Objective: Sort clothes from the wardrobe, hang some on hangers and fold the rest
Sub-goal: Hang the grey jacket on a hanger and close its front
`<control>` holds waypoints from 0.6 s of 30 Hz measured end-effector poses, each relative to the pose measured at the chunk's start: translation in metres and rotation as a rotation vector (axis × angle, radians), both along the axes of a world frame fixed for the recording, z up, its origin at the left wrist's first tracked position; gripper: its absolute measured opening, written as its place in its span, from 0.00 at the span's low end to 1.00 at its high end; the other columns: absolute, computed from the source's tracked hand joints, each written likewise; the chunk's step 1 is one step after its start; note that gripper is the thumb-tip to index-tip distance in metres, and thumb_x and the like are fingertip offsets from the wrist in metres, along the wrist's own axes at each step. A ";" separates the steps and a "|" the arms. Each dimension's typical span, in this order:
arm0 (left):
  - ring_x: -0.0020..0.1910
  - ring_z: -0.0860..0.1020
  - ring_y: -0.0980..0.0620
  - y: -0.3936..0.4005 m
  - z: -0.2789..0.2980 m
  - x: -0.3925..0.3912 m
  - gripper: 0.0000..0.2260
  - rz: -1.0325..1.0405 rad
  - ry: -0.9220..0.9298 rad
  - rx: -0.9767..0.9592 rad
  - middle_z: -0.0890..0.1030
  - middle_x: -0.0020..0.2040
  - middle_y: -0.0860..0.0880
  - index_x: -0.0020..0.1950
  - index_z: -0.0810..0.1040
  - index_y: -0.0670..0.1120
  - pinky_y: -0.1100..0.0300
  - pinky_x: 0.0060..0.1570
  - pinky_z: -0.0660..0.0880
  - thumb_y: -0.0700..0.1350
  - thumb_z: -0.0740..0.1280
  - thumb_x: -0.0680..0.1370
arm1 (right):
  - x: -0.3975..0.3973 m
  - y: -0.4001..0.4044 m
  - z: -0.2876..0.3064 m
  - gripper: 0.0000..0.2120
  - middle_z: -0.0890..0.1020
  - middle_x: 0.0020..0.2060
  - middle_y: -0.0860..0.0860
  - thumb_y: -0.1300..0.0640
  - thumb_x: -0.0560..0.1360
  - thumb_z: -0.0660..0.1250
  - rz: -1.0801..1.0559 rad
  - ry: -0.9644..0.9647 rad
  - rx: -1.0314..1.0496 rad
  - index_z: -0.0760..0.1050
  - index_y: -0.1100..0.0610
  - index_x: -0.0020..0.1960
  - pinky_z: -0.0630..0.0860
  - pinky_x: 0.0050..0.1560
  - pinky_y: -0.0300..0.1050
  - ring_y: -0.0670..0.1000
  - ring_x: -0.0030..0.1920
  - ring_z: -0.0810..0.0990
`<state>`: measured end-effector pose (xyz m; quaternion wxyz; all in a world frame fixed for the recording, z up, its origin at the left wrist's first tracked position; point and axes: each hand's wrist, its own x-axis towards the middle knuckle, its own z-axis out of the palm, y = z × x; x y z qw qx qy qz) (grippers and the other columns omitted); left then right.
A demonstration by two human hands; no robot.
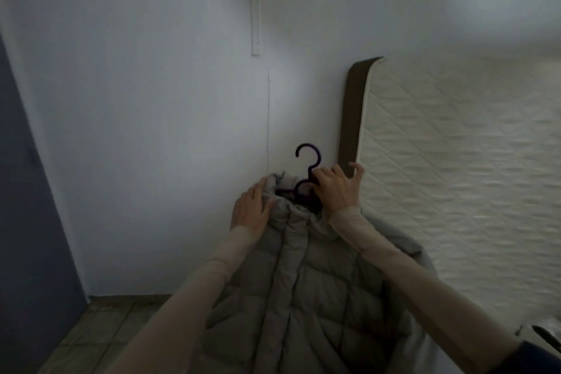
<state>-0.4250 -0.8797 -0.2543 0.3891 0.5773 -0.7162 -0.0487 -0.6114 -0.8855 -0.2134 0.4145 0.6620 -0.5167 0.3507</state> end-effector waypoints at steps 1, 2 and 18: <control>0.71 0.62 0.46 0.000 0.010 0.002 0.24 0.000 0.014 -0.030 0.61 0.75 0.45 0.76 0.54 0.46 0.56 0.70 0.57 0.49 0.56 0.82 | 0.000 -0.002 0.013 0.06 0.78 0.27 0.46 0.51 0.60 0.69 -0.009 0.017 -0.038 0.79 0.52 0.33 0.59 0.52 0.50 0.49 0.30 0.78; 0.72 0.62 0.45 -0.001 0.020 0.003 0.24 -0.001 0.022 -0.058 0.60 0.75 0.45 0.76 0.54 0.45 0.56 0.70 0.56 0.49 0.55 0.82 | -0.001 -0.004 0.027 0.05 0.78 0.26 0.46 0.52 0.60 0.70 -0.015 0.031 -0.076 0.78 0.52 0.33 0.59 0.52 0.50 0.50 0.30 0.77; 0.72 0.62 0.49 0.002 0.133 -0.010 0.26 -0.077 0.113 -0.479 0.64 0.73 0.47 0.75 0.59 0.47 0.51 0.73 0.50 0.55 0.49 0.78 | -0.012 -0.015 0.137 0.13 0.79 0.36 0.56 0.55 0.72 0.58 0.418 0.069 -0.254 0.77 0.63 0.43 0.72 0.21 0.42 0.55 0.33 0.78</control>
